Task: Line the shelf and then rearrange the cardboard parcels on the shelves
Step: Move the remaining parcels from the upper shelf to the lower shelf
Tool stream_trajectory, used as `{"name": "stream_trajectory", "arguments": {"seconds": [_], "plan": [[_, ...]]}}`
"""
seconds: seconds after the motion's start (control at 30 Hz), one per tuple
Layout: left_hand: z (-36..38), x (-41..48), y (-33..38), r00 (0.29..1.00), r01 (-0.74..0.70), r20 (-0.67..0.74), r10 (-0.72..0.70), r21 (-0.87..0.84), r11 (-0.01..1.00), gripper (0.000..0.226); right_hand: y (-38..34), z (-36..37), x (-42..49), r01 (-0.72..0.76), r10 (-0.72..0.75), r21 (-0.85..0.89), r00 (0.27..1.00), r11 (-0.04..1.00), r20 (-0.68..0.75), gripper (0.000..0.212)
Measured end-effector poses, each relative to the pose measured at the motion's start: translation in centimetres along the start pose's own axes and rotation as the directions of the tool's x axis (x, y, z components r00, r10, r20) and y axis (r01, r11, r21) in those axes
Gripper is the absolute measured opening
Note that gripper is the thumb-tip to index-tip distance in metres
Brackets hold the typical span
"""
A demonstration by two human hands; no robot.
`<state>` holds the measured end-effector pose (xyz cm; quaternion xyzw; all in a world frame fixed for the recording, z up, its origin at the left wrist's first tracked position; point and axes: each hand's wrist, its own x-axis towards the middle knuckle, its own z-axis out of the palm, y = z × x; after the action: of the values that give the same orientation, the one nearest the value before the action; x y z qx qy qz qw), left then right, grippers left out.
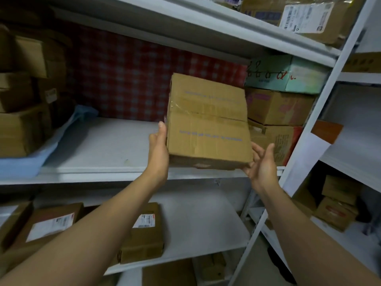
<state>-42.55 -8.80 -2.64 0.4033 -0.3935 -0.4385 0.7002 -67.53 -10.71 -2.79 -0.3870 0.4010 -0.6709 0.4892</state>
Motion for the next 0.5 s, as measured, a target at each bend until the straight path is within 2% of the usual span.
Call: {"name": "stream_trajectory", "arguments": {"seconds": [0.1,0.2,0.33,0.43,0.5], "plan": [[-2.4,-1.9,-0.7,0.999,0.029,0.03,-0.033,0.124,0.992,0.07,1.9,-0.5,-1.8,-0.131,0.13,-0.002,0.989,0.991,0.074,0.068],[-4.9,-5.0,-2.3,0.994,0.101,0.008,-0.105,0.221,0.97,0.051,4.7,-0.1,-3.7,-0.265,0.276,-0.097,0.953,0.96,0.129,0.068],[-9.4,-9.5,-6.2,0.989,0.144,-0.032,-0.141,0.28,0.949,0.037,10.2,-0.2,-6.6,-0.384,0.416,-0.236,0.903,0.893,0.105,0.067],[-13.9,-12.1,-9.9,0.958,0.284,-0.053,-0.281,0.301,0.91,0.04,15.4,-1.0,-9.0,-0.476,0.518,-0.304,0.853,0.825,0.071,0.064],[-16.4,-13.5,-11.7,0.92,0.388,-0.083,-0.382,0.326,0.862,0.046,18.1,-0.9,-10.3,-0.55,0.607,-0.353,0.792,0.757,0.067,0.061]]}}
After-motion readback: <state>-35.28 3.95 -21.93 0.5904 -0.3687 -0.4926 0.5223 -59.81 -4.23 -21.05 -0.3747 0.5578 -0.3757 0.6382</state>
